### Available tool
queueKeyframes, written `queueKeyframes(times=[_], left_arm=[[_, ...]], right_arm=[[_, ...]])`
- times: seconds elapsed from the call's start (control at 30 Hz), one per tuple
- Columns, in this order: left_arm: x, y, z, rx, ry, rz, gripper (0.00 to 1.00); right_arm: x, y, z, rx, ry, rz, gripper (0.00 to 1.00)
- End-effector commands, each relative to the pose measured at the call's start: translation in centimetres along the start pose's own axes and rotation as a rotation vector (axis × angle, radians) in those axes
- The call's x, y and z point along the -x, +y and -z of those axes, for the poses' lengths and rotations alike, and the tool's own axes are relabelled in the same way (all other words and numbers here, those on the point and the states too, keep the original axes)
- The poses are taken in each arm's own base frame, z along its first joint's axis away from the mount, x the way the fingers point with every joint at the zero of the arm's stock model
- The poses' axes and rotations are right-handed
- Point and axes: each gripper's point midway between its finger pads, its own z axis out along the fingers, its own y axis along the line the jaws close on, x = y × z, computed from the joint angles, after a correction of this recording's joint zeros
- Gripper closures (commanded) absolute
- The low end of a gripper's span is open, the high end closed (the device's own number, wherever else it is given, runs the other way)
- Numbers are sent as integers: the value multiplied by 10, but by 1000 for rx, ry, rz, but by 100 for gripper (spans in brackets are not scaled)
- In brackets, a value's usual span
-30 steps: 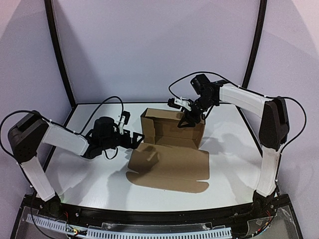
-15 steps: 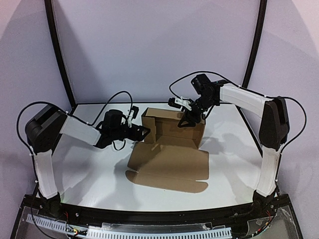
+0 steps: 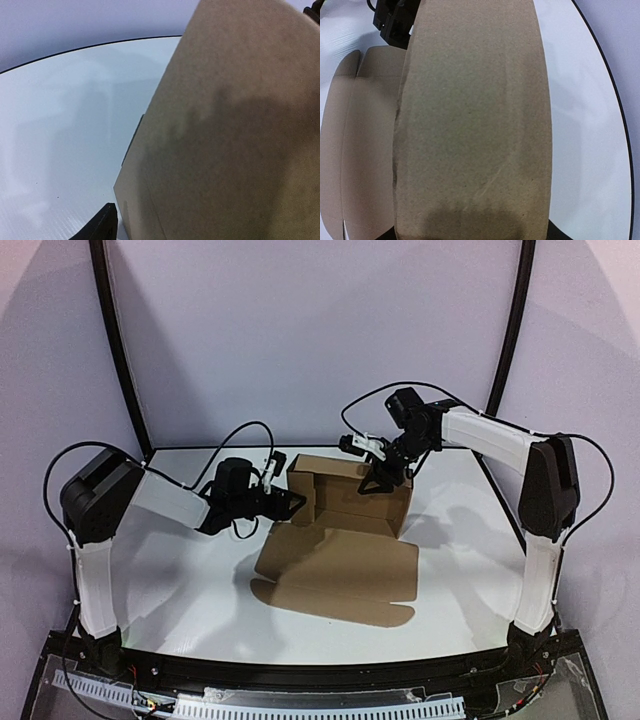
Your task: Fold the paper box
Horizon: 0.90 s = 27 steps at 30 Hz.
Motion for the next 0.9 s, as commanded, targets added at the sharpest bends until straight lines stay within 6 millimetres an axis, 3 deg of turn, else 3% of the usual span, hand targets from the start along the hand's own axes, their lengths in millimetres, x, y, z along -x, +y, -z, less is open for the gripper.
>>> queueKeyframes(times=[0.0, 0.3, 0.53, 0.67, 0.87], left_arm=[[27, -9, -6, -43, -78, 27, 38], [35, -17, -21, -58, -85, 22, 41], [30, -14, -28, 68, -41, -12, 70], [20, -4, -26, 332, -21, -71, 83], [17, 11, -10, 560, -100, 3, 95]], right_arm=[[0, 18, -8, 100, -13, -8, 40], [0, 24, -7, 123, -22, -1, 41], [-1, 22, -7, 115, -13, -7, 42], [0, 23, -7, 110, -19, -31, 42], [0, 27, -6, 110, -30, -56, 43]])
